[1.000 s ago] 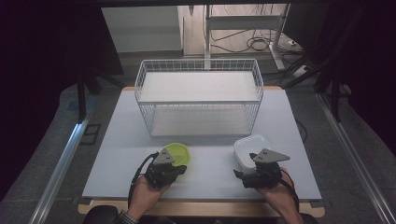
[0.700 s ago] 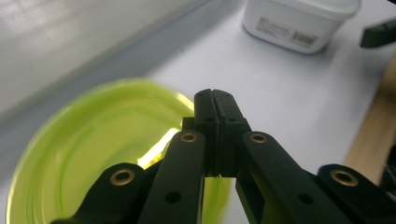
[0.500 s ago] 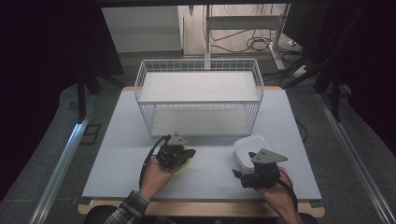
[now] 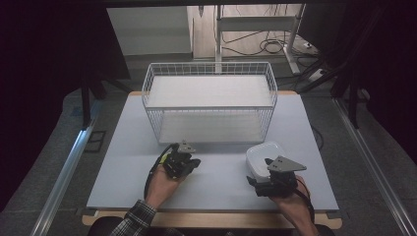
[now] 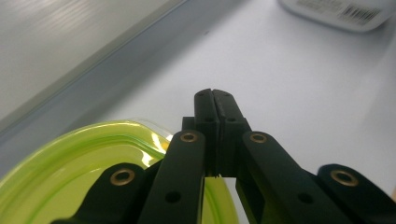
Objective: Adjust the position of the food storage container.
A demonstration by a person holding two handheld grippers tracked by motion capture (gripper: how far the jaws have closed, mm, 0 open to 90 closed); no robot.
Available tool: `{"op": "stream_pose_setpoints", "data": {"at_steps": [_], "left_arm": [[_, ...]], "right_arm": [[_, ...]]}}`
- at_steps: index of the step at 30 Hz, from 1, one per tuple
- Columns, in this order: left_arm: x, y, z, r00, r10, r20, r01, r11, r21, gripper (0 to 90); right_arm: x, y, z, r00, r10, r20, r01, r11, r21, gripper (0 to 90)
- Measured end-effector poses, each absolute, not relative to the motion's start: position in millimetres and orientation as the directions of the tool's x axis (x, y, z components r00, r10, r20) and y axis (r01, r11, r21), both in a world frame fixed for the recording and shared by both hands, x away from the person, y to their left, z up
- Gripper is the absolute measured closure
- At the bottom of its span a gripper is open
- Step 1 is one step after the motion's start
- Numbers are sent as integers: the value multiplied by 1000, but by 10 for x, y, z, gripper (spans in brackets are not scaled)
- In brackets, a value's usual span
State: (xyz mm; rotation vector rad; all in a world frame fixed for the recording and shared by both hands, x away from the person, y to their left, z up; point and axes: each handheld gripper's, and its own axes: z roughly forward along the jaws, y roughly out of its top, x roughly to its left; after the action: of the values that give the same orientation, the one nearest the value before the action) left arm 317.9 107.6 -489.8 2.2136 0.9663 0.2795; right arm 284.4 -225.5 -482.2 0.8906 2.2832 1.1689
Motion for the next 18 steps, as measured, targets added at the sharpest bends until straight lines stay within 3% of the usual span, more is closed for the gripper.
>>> {"op": "stream_pose_setpoints", "data": {"at_steps": [18], "left_arm": [[3067,1846,-4986,552,830,-78,650,-370,664,898]], "right_arm": [[2849,-2247,-4831,-705,705,-80,356,449,820,119]]}}
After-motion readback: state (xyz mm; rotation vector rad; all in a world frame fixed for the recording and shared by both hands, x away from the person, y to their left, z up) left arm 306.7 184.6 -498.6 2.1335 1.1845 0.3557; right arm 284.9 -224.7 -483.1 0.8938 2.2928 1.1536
